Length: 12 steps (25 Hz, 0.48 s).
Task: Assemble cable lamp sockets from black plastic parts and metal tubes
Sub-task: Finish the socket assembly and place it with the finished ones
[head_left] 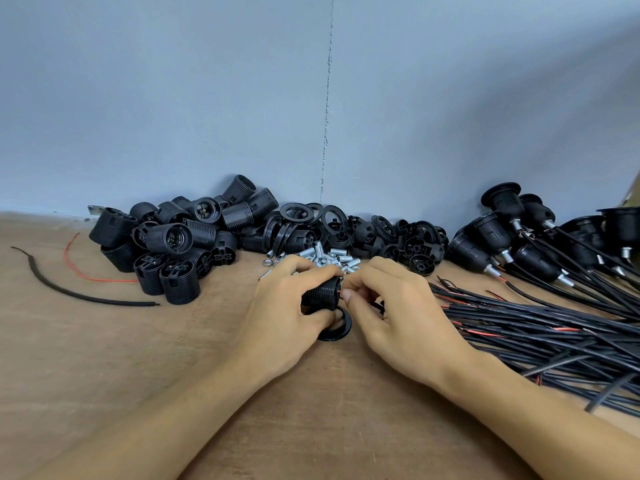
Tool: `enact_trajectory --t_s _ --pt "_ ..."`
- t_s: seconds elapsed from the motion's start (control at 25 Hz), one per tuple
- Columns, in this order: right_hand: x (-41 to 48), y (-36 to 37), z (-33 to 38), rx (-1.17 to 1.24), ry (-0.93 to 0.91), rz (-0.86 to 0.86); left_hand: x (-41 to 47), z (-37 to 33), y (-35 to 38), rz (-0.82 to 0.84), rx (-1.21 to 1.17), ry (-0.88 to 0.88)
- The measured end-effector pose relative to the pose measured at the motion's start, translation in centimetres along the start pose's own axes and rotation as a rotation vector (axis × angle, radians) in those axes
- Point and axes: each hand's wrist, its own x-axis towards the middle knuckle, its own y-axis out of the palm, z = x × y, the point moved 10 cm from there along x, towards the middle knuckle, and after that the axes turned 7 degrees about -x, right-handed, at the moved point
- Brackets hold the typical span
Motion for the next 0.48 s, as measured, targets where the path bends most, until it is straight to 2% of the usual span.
enact_trajectory --t_s 0.48 --pt "-0.16 -0.16 -0.31 0.112 0.103 -0.027 -0.16 -0.23 0.22 0.015 -0.055 0.008"
